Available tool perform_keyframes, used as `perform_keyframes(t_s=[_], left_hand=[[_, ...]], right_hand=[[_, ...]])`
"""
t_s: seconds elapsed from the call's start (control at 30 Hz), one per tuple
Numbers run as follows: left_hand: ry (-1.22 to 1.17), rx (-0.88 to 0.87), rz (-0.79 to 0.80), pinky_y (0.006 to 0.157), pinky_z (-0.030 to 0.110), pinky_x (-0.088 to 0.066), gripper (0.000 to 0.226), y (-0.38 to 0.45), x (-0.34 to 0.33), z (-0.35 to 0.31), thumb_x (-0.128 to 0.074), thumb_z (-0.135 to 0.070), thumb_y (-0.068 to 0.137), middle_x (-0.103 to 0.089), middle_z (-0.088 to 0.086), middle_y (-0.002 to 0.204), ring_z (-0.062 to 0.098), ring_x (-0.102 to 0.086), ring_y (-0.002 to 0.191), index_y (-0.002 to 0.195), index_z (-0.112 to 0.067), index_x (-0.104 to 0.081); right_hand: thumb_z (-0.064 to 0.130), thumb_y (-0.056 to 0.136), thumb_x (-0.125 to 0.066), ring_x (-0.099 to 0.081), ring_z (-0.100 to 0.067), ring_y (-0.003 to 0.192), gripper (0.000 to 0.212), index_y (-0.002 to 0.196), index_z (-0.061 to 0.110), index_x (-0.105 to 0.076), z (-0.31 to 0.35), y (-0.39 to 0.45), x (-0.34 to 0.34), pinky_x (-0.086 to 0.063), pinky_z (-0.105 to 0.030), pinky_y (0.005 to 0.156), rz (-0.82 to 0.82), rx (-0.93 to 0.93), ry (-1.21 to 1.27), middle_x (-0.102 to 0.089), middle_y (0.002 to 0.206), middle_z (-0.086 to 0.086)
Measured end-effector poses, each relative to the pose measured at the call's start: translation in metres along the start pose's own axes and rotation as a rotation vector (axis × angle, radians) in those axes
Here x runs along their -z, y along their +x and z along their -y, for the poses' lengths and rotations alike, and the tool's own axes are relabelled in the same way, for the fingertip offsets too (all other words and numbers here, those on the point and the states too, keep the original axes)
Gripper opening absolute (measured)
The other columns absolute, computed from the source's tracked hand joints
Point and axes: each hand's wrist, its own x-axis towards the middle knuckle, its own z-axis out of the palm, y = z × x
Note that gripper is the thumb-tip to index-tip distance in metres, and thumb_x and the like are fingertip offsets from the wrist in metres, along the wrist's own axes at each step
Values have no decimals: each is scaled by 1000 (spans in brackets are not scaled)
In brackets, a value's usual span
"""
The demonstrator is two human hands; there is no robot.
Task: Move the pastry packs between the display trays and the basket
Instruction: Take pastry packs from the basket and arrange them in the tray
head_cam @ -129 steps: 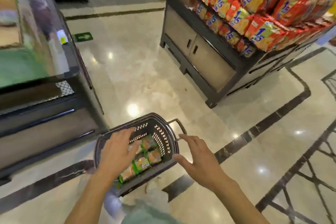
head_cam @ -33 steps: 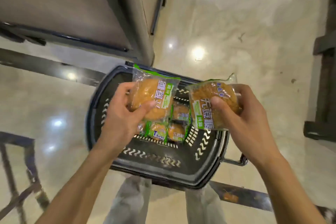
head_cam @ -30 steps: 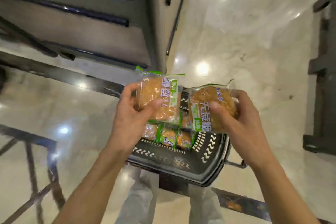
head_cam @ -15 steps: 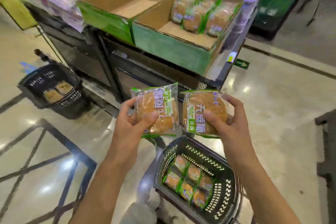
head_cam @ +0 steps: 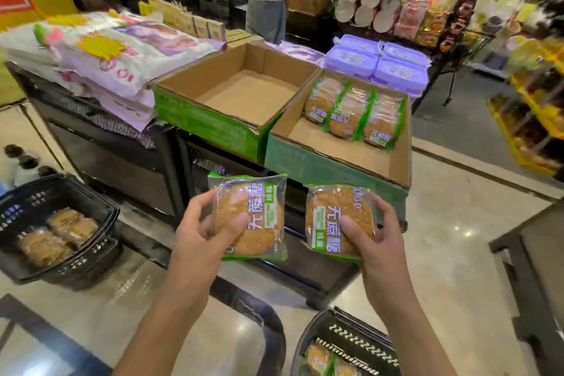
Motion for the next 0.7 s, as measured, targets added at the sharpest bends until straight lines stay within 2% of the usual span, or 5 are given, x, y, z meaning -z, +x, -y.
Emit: perform_keyframes(t_s=[0.23,0.4,0.5,0.6,0.7], left_hand=[[115,-35,121,81,31,-59,46,116,24,-26,-75,-13,87,-76,-3,108,16,-73,101,125,-29,-56],[129,-35,357,71,17,-56,45,183,-45,-14,-73,-9,88,-77,-5,105,6,-73,92,118,-36,-54],[199,-38,459,86,24,-57,48,219,-85,-3,-77,-15,85,-72,0,118,9,-71,103,119,-41,-54],[264,-83,508,95,26,-55,51,262,-116,7,-78,-19,84,-70,1,123,9,-68,109,125,-38,-55],[356,-100,525,86,21,-56,53,312,-147,11,-78,-16,85,-72,-3,117,8,-70,105,127,-35,-54]], right_hand=[[22,73,-79,-75,-27,95,70,136,27,-49,2,35,-46,-62,-34,72,-152,-24,-28,-76,106,-7],[11,77,-76,-75,-27,89,57,128,21,-53,18,75,-14,-61,-30,64,-324,43,-41,-76,104,-13],[0,82,-73,-75,-21,85,50,125,17,-55,22,109,11,-58,-24,63,-386,51,-63,-77,102,-11],[0,82,-75,-75,-18,85,47,123,15,-56,28,165,36,-58,-23,65,-360,57,-160,-78,100,-8],[1,80,-79,-71,-3,72,44,116,14,-58,37,239,61,-53,-15,62,-316,57,-343,-78,87,8]])
